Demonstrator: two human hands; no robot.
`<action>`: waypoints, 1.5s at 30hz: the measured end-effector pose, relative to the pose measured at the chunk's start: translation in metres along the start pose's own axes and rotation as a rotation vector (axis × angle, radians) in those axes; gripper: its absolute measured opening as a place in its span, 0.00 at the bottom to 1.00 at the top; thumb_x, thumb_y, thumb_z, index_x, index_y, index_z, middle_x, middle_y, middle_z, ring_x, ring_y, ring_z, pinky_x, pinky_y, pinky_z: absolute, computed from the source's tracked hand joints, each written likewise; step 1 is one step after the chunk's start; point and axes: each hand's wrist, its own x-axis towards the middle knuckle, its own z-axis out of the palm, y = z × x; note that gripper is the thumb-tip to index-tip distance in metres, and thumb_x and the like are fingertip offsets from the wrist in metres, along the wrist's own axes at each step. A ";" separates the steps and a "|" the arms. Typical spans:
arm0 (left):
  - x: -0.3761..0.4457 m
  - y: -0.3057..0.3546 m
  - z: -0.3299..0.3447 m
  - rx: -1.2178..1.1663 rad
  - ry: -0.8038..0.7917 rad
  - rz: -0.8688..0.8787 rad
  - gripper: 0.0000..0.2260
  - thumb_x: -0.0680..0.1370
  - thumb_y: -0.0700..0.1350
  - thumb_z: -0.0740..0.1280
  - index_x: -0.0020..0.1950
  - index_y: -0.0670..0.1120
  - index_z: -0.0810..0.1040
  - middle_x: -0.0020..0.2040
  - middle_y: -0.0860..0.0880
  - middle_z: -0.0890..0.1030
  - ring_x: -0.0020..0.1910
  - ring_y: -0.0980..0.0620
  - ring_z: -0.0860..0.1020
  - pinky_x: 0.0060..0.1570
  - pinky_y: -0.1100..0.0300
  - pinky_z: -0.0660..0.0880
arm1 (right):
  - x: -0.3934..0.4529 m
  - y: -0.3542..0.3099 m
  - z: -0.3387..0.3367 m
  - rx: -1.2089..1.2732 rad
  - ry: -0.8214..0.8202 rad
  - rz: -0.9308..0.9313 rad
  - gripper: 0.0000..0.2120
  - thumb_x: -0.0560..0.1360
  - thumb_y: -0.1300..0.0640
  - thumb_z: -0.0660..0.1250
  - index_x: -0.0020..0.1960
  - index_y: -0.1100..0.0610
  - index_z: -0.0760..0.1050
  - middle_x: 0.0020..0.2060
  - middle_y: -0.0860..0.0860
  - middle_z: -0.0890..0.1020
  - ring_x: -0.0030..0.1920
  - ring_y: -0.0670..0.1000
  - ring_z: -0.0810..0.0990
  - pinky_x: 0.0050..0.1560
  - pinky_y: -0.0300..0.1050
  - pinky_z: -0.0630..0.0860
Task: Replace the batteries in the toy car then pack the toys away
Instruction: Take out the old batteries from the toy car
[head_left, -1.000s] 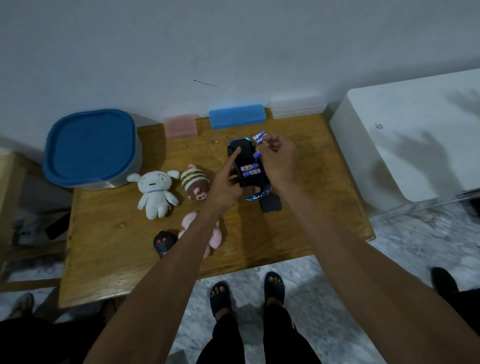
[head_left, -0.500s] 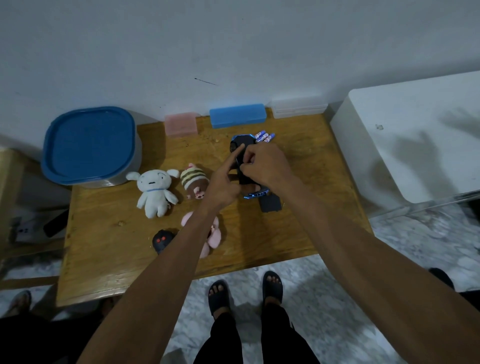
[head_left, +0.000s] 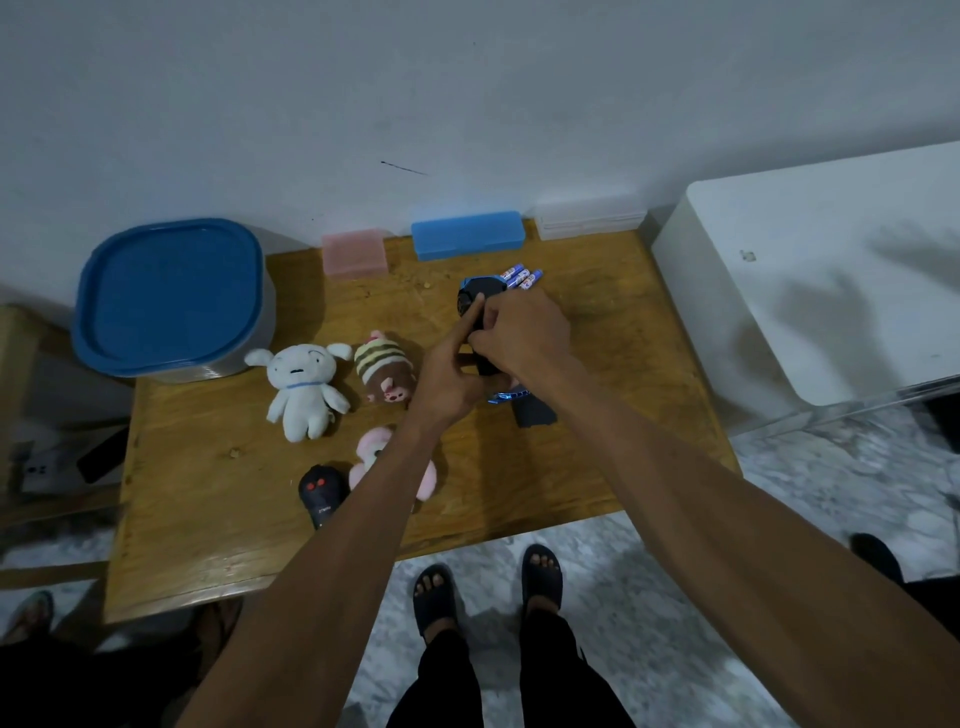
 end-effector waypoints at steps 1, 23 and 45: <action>0.000 0.000 0.000 0.001 -0.003 -0.005 0.47 0.68 0.33 0.79 0.82 0.48 0.59 0.72 0.52 0.75 0.66 0.54 0.78 0.61 0.49 0.80 | -0.001 0.000 0.000 0.010 0.006 -0.003 0.08 0.73 0.48 0.71 0.44 0.53 0.82 0.36 0.49 0.82 0.37 0.48 0.80 0.33 0.39 0.73; 0.009 -0.006 -0.019 -0.090 0.004 -0.050 0.49 0.69 0.33 0.80 0.80 0.61 0.59 0.73 0.44 0.72 0.69 0.44 0.75 0.57 0.56 0.81 | 0.001 0.034 -0.004 0.516 0.060 0.154 0.21 0.84 0.48 0.54 0.35 0.52 0.70 0.29 0.47 0.73 0.27 0.40 0.72 0.28 0.34 0.65; 0.005 -0.009 -0.016 -0.054 0.081 0.012 0.48 0.68 0.36 0.80 0.82 0.55 0.60 0.69 0.50 0.75 0.66 0.51 0.78 0.58 0.53 0.81 | -0.016 0.015 0.020 0.581 0.109 0.391 0.04 0.74 0.53 0.75 0.42 0.53 0.83 0.39 0.50 0.85 0.39 0.48 0.82 0.36 0.46 0.81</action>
